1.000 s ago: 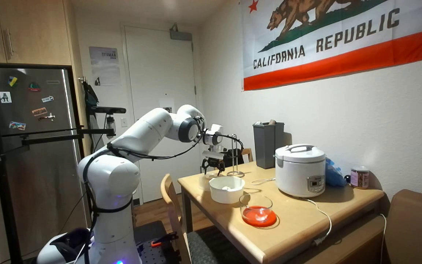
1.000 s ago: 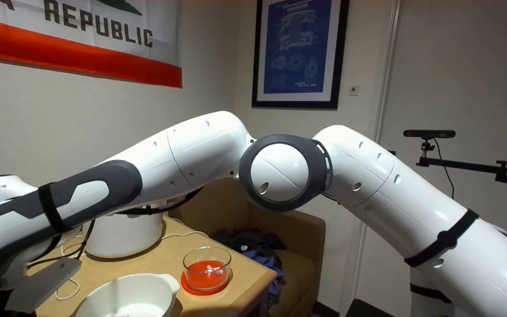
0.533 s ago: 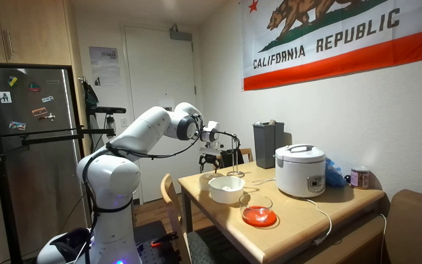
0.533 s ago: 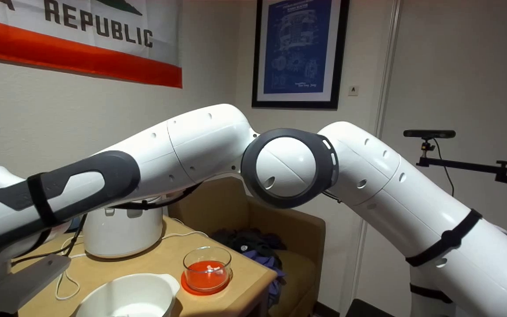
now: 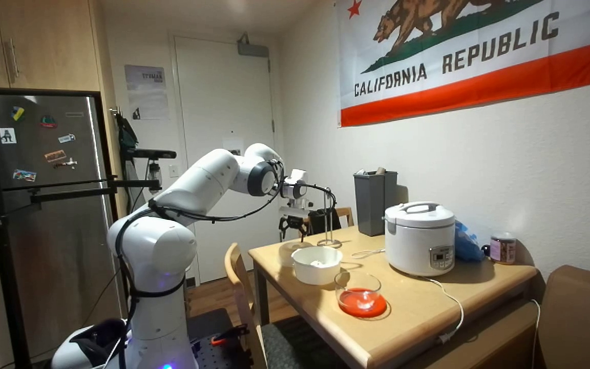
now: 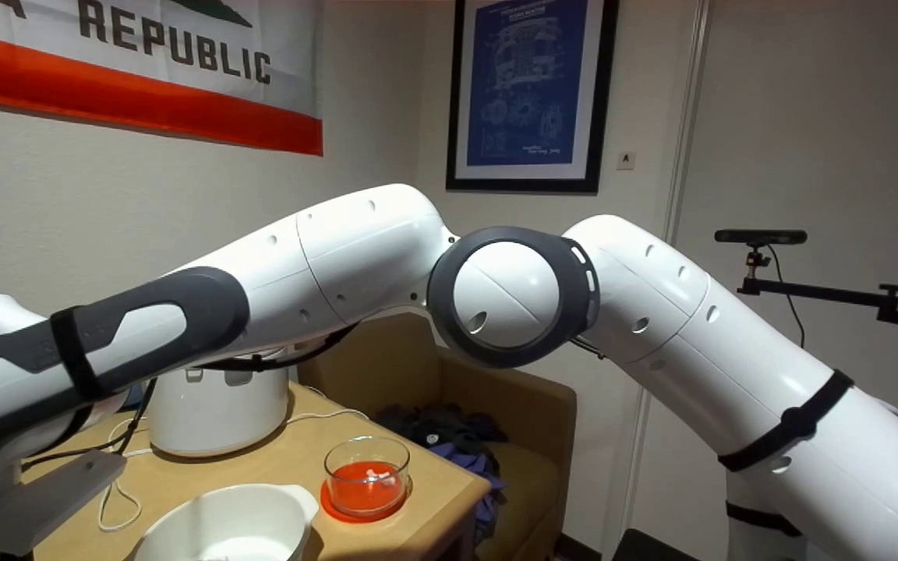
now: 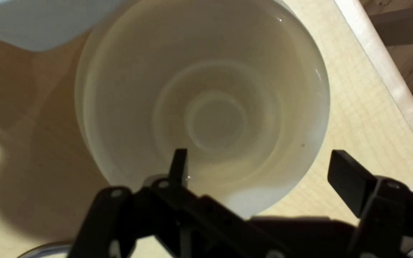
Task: Cover the bowl with the lid on the table
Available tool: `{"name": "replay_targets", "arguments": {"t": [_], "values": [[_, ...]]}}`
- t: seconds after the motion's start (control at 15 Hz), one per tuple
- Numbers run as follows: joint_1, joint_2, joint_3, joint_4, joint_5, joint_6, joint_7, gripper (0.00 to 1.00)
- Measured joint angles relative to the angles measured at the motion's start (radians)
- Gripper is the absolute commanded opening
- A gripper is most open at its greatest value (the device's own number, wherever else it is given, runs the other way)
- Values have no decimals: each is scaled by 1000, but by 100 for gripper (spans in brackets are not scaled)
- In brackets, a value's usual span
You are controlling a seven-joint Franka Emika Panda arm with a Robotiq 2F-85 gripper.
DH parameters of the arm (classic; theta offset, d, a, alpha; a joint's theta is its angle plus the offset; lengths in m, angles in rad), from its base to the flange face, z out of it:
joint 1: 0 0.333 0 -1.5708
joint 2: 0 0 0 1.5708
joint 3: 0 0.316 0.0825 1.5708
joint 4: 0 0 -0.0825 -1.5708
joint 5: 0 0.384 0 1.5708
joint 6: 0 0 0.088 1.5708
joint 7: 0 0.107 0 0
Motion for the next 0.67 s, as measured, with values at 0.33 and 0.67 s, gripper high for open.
{"name": "replay_targets", "arguments": {"t": [0.33, 0.67], "values": [[-17, 3, 0, 0, 0, 1, 0, 100], [-25, 7, 0, -13, 8, 1, 0, 100]]}}
